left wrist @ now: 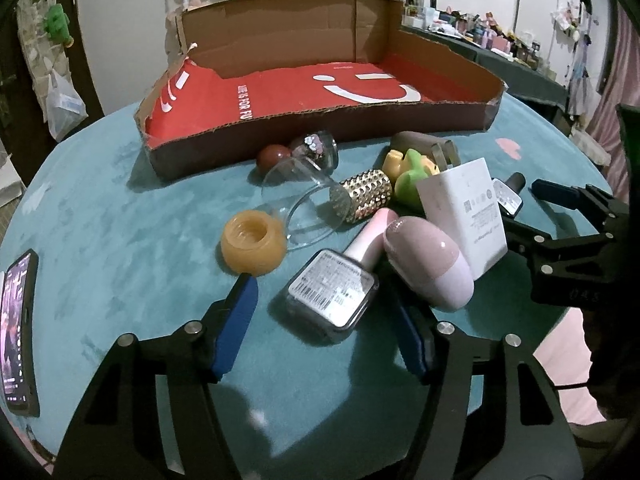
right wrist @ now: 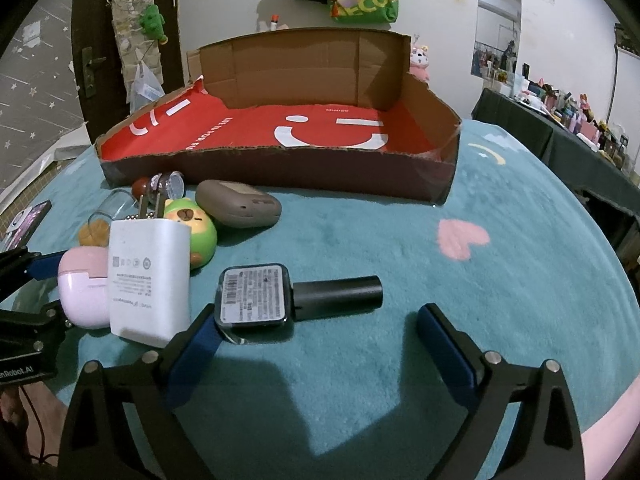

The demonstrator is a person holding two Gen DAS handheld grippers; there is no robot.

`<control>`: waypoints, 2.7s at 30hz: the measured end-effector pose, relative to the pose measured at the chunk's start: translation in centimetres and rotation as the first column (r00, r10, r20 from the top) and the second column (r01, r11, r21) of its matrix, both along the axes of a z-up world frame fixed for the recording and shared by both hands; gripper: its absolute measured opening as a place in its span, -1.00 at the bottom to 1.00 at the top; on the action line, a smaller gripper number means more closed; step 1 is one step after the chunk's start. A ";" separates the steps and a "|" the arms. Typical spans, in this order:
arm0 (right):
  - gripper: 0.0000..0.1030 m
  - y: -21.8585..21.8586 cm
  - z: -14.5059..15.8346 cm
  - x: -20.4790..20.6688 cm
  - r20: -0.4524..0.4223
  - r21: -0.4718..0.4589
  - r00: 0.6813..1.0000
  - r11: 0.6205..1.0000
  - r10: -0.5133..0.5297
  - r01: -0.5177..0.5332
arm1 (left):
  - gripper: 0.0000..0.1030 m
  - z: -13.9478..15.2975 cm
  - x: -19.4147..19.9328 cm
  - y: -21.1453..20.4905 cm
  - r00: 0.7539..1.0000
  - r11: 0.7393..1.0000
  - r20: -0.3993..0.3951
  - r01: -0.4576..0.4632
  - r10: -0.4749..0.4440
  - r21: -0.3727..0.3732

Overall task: Organize rigid objects
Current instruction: 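Close the left gripper on the pink earbud case while the right gripper grasps the black gadget, then carry the pink case and black gadget with both grippers into the red box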

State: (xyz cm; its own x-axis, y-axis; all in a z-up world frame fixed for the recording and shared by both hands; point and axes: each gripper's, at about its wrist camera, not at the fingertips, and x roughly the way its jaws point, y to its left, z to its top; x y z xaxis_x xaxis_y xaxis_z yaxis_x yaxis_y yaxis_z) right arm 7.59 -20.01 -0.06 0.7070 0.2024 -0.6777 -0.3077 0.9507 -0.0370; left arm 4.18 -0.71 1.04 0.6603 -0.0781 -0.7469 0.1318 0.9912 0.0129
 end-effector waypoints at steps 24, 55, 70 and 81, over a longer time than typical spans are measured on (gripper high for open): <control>0.90 -0.6 0.0 0.0 -0.008 0.039 1.000 0.999 0.023 -0.022 | 0.25 0.5 -4.0 -1.4 0.996 0.989 -0.048 0.063 -0.070 -0.137; 0.56 0.1 3.5 0.5 0.012 0.088 0.999 0.995 0.039 -0.039 | 0.03 3.5 -2.6 -1.9 0.998 0.992 0.034 0.049 -0.045 -0.114; 0.56 1.2 6.3 1.3 0.030 0.133 0.997 0.989 0.065 -0.068 | 0.03 6.4 -0.1 0.1 0.993 0.995 0.117 0.016 -0.004 -0.101; 0.56 1.9 7.9 3.2 0.036 0.143 0.996 0.986 0.077 -0.081 | 0.03 8.0 3.2 1.3 0.989 0.995 0.147 0.002 0.013 -0.097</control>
